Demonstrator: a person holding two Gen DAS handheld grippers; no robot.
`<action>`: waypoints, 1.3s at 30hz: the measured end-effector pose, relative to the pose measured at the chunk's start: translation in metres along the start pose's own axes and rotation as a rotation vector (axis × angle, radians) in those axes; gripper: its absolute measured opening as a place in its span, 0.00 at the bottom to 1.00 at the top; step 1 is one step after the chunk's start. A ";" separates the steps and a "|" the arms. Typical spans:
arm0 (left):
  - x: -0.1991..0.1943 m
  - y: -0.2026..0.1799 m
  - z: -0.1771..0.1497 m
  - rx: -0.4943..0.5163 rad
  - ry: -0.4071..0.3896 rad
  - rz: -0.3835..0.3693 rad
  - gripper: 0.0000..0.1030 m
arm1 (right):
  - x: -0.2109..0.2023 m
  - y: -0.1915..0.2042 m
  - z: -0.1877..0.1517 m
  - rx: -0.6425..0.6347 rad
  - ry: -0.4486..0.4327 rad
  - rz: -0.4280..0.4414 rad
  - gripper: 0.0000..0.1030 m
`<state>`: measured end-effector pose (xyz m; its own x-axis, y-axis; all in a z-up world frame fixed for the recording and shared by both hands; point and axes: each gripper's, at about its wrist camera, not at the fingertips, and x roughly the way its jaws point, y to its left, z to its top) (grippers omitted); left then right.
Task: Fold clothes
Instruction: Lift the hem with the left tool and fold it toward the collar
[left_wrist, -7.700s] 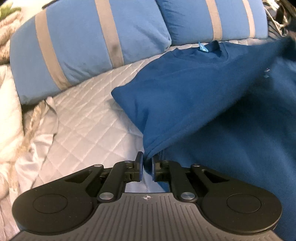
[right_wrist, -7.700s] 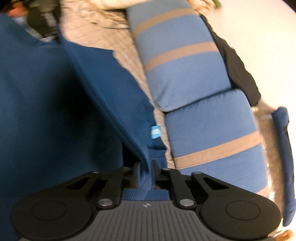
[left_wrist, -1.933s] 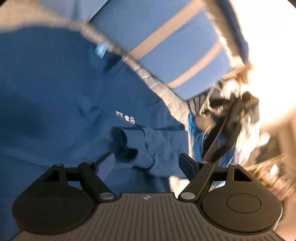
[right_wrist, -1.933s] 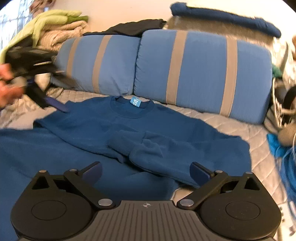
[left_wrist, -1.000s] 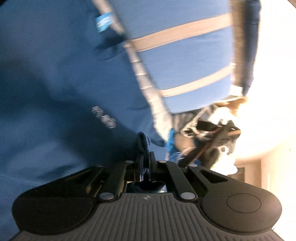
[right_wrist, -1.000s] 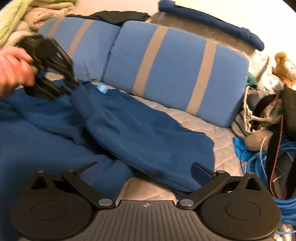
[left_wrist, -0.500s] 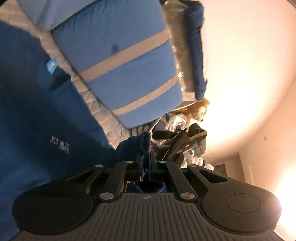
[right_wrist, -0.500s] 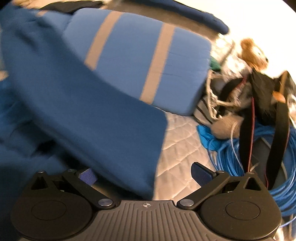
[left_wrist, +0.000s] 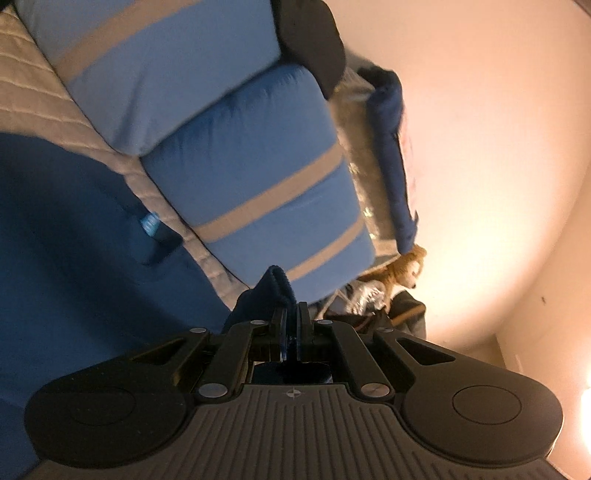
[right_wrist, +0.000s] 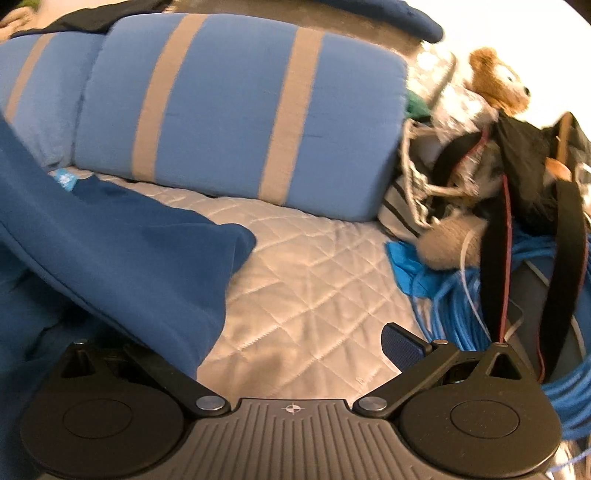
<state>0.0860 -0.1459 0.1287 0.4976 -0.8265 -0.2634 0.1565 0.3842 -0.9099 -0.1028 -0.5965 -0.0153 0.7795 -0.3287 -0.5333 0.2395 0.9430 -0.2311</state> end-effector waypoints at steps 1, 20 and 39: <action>-0.005 0.002 0.003 -0.003 -0.009 0.001 0.04 | 0.000 0.004 0.000 -0.019 -0.005 0.009 1.00; -0.073 0.044 0.032 -0.001 -0.107 0.133 0.04 | -0.017 0.063 -0.011 -0.369 -0.020 0.181 0.62; -0.071 0.102 -0.015 0.450 0.175 0.595 0.05 | -0.020 0.081 -0.010 -0.418 0.047 0.284 0.19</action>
<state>0.0543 -0.0543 0.0497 0.4703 -0.4669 -0.7489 0.2553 0.8843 -0.3910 -0.1044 -0.5137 -0.0315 0.7514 -0.0735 -0.6558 -0.2373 0.8972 -0.3724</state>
